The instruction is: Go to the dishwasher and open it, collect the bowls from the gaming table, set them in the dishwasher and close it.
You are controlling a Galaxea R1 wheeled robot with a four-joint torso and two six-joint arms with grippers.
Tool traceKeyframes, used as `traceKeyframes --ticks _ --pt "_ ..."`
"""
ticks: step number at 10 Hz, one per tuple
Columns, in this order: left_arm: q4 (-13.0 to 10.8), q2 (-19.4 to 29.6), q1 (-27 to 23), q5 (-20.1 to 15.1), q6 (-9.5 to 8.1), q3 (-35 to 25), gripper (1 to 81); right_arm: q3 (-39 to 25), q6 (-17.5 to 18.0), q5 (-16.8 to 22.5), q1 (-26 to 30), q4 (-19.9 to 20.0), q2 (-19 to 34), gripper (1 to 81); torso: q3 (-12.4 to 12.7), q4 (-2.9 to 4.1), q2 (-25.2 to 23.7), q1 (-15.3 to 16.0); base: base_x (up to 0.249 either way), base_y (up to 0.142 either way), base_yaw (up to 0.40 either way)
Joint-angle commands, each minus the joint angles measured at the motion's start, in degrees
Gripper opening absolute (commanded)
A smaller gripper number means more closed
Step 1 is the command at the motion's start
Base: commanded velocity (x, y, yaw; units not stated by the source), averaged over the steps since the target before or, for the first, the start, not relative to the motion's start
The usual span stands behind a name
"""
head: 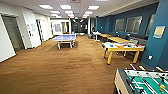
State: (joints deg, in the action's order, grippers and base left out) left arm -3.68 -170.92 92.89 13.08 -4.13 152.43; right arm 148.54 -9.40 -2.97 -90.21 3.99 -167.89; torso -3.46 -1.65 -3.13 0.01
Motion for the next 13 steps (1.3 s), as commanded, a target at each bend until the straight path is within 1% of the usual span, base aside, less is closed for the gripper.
traceKeyframes --ticks 1,13 --pt "-0.27 0.23 -2.93 -2.09 0.27 -0.11 81.1 -0.19 -0.27 2.62 3.67 -0.29 0.34 81.1 0.0 0.0 0.0 0.0 0.251 0.0 0.0" --pt "-0.19 0.05 -2.67 -2.01 0.27 -0.11 81.1 -0.11 -0.19 2.62 3.67 -0.21 0.34 81.1 0.02 0.0 -0.05 -0.01 0.273 0.0 0.0"
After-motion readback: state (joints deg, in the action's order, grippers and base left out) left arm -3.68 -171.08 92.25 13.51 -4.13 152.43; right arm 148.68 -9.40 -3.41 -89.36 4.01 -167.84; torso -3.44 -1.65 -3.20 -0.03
